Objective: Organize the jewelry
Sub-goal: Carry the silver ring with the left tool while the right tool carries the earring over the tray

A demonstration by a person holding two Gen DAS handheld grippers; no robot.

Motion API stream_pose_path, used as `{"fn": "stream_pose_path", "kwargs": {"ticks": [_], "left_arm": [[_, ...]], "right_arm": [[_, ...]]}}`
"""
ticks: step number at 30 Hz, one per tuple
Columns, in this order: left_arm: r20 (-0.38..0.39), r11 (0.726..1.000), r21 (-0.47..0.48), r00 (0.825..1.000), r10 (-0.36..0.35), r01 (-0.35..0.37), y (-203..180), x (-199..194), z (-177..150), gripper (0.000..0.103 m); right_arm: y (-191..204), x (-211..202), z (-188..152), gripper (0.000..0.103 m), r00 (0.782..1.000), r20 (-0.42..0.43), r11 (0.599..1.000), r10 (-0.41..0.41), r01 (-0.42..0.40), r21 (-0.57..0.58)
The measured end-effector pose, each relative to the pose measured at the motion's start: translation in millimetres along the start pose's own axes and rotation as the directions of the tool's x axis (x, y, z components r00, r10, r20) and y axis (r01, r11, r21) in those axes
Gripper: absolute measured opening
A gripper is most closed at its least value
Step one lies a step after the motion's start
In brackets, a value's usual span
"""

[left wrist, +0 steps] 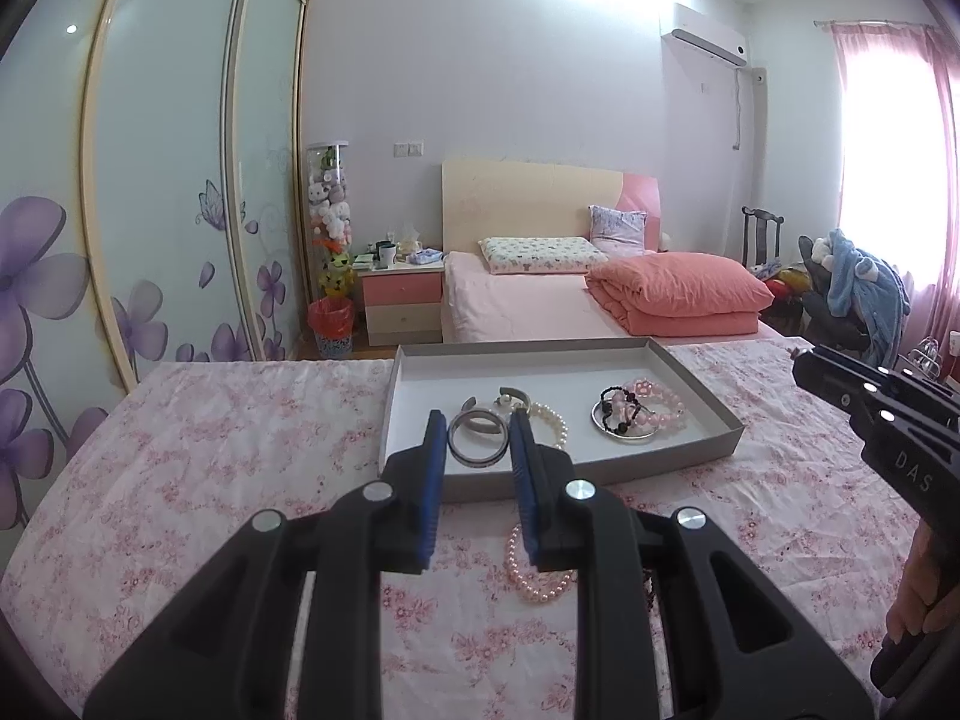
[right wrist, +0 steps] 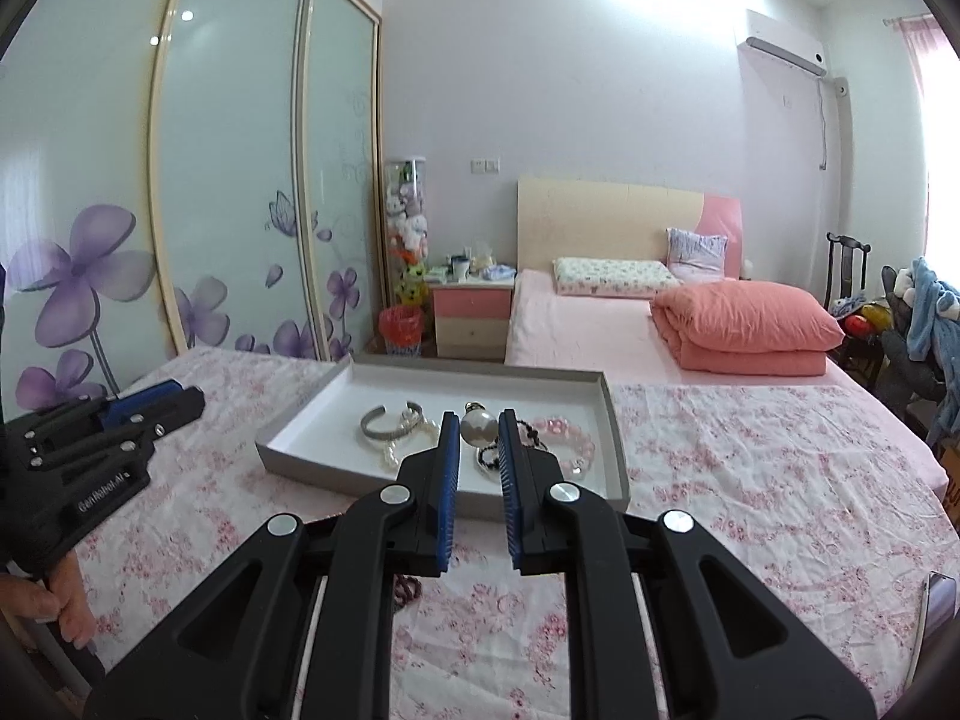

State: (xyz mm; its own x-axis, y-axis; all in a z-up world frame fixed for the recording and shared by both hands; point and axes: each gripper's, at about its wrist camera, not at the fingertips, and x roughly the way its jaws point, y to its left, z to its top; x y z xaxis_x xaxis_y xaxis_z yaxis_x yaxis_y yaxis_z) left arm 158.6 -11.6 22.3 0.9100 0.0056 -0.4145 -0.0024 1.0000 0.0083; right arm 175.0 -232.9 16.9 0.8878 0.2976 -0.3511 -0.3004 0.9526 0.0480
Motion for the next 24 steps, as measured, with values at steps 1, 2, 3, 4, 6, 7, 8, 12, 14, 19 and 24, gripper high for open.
{"fn": "stream_pose_path", "kwargs": {"ticks": [1,2,3,4,6,7,8,12,14,19,24], "left_arm": [[0.001,1.0,0.002,1.0,-0.001,0.001,-0.8,0.1,0.4,0.022],[0.003,1.0,0.005,1.0,-0.004,0.004,-2.3,0.4,1.2,0.022],[0.004,1.0,0.006,1.0,-0.004,0.004,-2.9,0.7,1.7,0.022],[0.006,1.0,0.006,1.0,-0.006,0.006,-4.1,0.9,2.7,0.022],[0.009,1.0,0.004,1.0,-0.009,0.009,-4.3,2.3,4.2,0.022],[0.009,1.0,0.004,1.0,-0.009,0.009,-4.6,3.3,5.1,0.022],[0.01,1.0,0.003,1.0,-0.009,0.009,-4.9,3.9,5.7,0.022],[0.007,1.0,-0.001,1.0,-0.01,0.01,-4.2,6.8,6.4,0.022],[0.004,1.0,0.0,1.0,-0.01,0.01,-4.3,7.7,6.4,0.022],[-0.009,1.0,-0.002,1.0,-0.014,0.014,-4.9,12.2,4.5,0.022],[-0.02,1.0,-0.005,1.0,-0.018,0.018,-5.3,18.2,5.5,0.022]], "right_arm": [[-0.2,-0.6,0.9,0.014,1.0,0.006,1.0,0.001,-0.001,0.001],[-0.3,-0.8,1.7,0.014,1.0,0.013,1.0,0.001,-0.001,0.003],[-0.3,-0.9,2.9,0.014,1.0,0.019,1.0,-0.001,0.0,0.004],[-0.6,-0.7,4.4,0.014,1.0,0.025,1.0,-0.002,0.002,0.007],[-0.7,0.2,6.8,0.014,1.0,0.031,1.0,-0.001,0.0,0.012],[-0.5,0.7,8.1,0.014,0.999,0.035,1.0,-0.002,0.001,0.012],[-0.2,1.5,9.2,0.014,0.999,0.037,1.0,-0.003,0.003,0.01],[1.4,3.6,10.8,0.014,0.999,0.04,1.0,-0.005,0.004,0.007],[1.7,4.2,10.7,0.014,0.999,0.037,1.0,-0.004,0.003,0.007],[2.4,4.5,11.0,0.014,0.999,0.036,1.0,-0.005,0.005,0.004],[1.6,6.8,11.8,0.014,0.999,0.042,1.0,-0.013,0.013,0.0]]}}
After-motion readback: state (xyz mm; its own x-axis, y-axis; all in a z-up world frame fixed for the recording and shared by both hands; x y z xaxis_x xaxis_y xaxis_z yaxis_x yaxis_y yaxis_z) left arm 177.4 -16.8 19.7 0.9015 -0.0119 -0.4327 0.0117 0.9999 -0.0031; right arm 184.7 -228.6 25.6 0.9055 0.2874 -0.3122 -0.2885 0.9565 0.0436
